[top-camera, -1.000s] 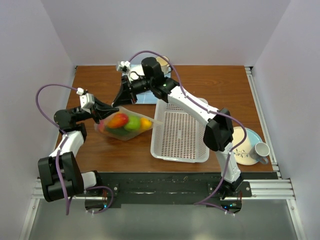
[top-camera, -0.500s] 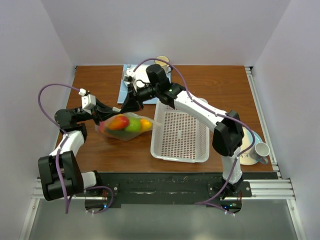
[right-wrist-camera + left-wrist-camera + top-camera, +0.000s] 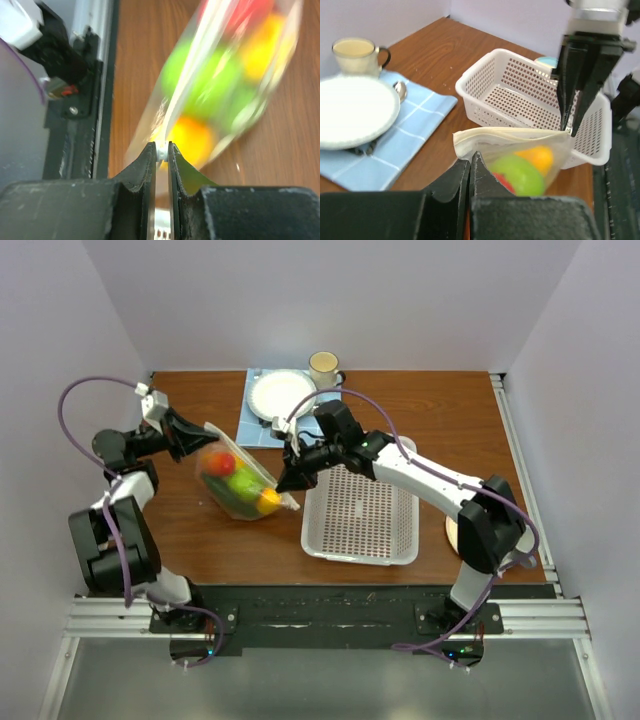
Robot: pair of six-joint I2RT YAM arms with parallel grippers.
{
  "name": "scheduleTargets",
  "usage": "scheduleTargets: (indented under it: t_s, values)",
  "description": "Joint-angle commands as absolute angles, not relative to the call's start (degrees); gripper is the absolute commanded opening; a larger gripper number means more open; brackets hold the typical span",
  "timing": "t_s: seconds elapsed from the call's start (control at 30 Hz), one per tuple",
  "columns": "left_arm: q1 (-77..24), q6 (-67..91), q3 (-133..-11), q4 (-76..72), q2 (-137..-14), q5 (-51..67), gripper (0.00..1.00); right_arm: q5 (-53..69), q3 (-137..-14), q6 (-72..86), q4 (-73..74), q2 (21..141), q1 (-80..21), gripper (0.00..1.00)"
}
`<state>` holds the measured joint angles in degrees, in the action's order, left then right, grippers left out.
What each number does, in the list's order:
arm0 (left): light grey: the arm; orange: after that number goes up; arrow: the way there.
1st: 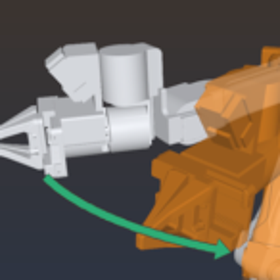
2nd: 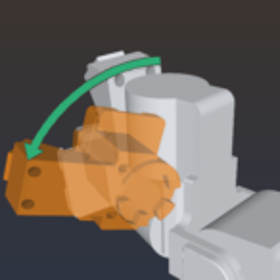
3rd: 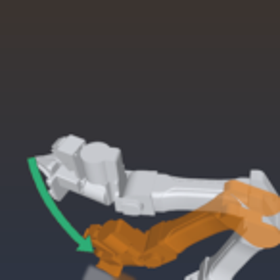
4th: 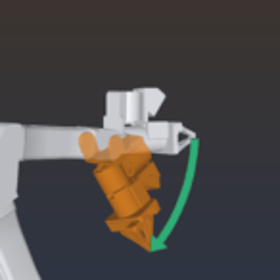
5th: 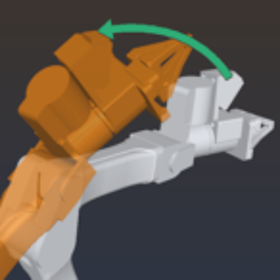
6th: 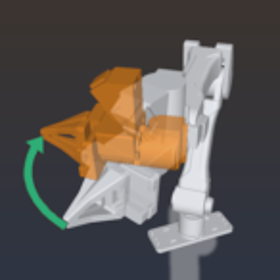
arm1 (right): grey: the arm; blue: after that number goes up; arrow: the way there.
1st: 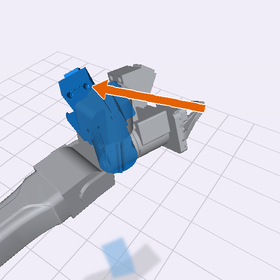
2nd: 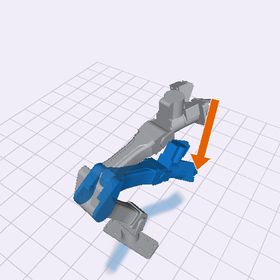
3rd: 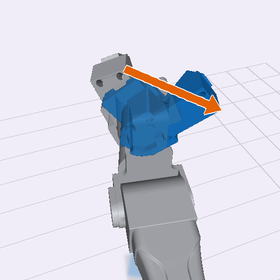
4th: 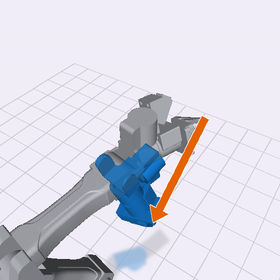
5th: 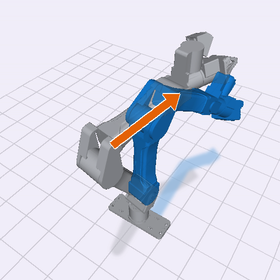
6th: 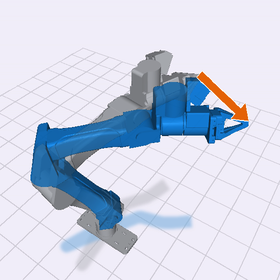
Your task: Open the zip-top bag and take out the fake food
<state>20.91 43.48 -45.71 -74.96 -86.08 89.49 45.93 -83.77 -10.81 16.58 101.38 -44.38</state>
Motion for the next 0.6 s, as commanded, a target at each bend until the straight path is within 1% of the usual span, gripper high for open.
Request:
scheduleTargets:
  t_s: [0.0, 0.23, 0.27, 0.33, 0.37, 0.4, 0.43, 0.47, 0.5, 0.57]
  values:
    - [25.13, 54.75, -50.62, -108.54, -90.88, 96.77, 0.00, 41.58, -78.23, -13.10, 20.66, 94.66, -43.95, 0.00]
    - [25.22, 54.32, -48.52, -108.37, -88.77, 96.33, 0.00, 40.69, -73.74, -12.39, 21.35, 92.46, -43.86, 0.00]
    - [25.22, 54.40, -48.08, -108.37, -88.68, 96.42, 0.00, 40.61, -72.87, -12.31, 21.71, 92.55, -43.94, 0.08]
    - [24.70, 54.23, -47.46, -108.28, -87.81, 96.59, 0.00, 40.69, -72.42, -12.13, 22.06, 92.02, -43.94, 0.13]
    - [24.35, 54.32, -46.76, -108.37, -87.37, 96.85, 0.00, 40.43, -72.68, -11.95, 21.97, 91.85, -43.86, 0.25]
    - [23.82, 54.06, -46.32, -108.02, -86.49, 97.03, 0.00, 39.99, -73.21, -11.61, 21.62, 91.58, -43.86, 0.34]
    - [22.34, 53.79, -45.88, -107.76, -85.96, 97.21, 0.00, 39.64, -74.08, -10.82, 21.53, 91.06, -43.86, 0.48]
    - [21.37, 53.44, -44.75, -107.23, -85.44, 97.38, 0.00, 39.20, -76.18, -10.64, 21.19, 90.79, -43.86, 0.81]
    - [20.31, 52.48, -44.13, -106.44, -84.39, 97.38, 0.00, 37.63, -77.33, -10.29, 19.96, 90.44, -43.86, 0.98]
    - [17.32, 51.42, -42.20, -105.56, -83.41, 97.56, 0.00, 35.43, -81.27, -9.41, 18.81, 90.61, -43.86, 0.99]
